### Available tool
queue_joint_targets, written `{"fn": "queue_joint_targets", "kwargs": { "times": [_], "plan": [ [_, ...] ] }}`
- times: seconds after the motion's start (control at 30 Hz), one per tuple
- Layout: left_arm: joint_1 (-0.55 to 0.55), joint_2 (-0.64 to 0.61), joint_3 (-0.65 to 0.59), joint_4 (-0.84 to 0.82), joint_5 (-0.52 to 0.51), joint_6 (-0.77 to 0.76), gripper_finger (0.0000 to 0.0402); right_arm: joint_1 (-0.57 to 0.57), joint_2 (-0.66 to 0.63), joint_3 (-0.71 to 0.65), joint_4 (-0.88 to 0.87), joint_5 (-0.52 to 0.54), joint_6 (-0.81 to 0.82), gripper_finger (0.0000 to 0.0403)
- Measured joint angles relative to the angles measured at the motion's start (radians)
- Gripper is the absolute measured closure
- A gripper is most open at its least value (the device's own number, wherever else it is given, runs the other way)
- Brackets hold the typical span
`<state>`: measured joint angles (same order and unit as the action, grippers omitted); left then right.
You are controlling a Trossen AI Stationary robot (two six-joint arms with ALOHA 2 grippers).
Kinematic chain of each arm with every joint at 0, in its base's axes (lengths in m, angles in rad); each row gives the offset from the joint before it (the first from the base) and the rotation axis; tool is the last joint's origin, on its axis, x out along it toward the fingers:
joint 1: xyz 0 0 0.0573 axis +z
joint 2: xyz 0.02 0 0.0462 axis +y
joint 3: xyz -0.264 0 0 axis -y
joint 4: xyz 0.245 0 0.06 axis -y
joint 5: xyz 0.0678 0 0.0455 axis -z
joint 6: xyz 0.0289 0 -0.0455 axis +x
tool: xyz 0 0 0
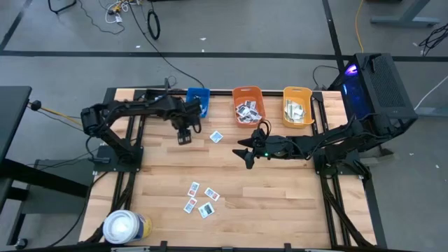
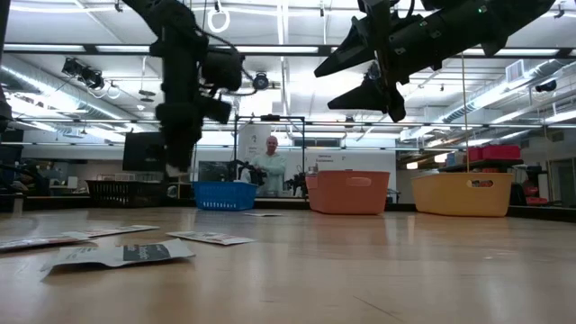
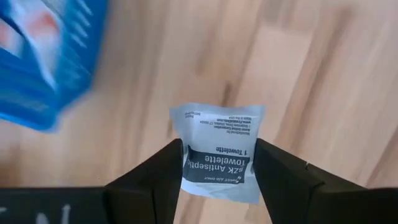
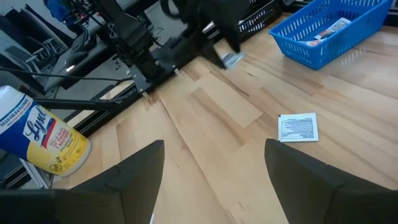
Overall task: Pick & Place First Aid Supplies
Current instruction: Put the towelette pack into the orange bin
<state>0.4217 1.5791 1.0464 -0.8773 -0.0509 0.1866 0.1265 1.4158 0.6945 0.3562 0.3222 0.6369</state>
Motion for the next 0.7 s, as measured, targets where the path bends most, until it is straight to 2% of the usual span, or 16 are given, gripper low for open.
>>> {"fn": "queue_joint_targets", "kwargs": {
  "times": [0.23,0.5,0.7],
  "plan": [
    [0.025,-0.001,0.114,0.036,-0.052,-0.004,0.0207,0.000,0.000,0.000,0.001,-0.001,0.001,0.0124],
    [0.046,-0.001,0.190,0.111,0.114,-0.022,0.0207,0.000,0.000,0.000,0.004,-0.027,0.014,0.0124],
    [0.030,-0.002,0.215,0.218,0.208,-0.018,0.0207,-0.032,-0.003,0.000,0.019,-0.027,0.235,0.0124]
  ]
}}
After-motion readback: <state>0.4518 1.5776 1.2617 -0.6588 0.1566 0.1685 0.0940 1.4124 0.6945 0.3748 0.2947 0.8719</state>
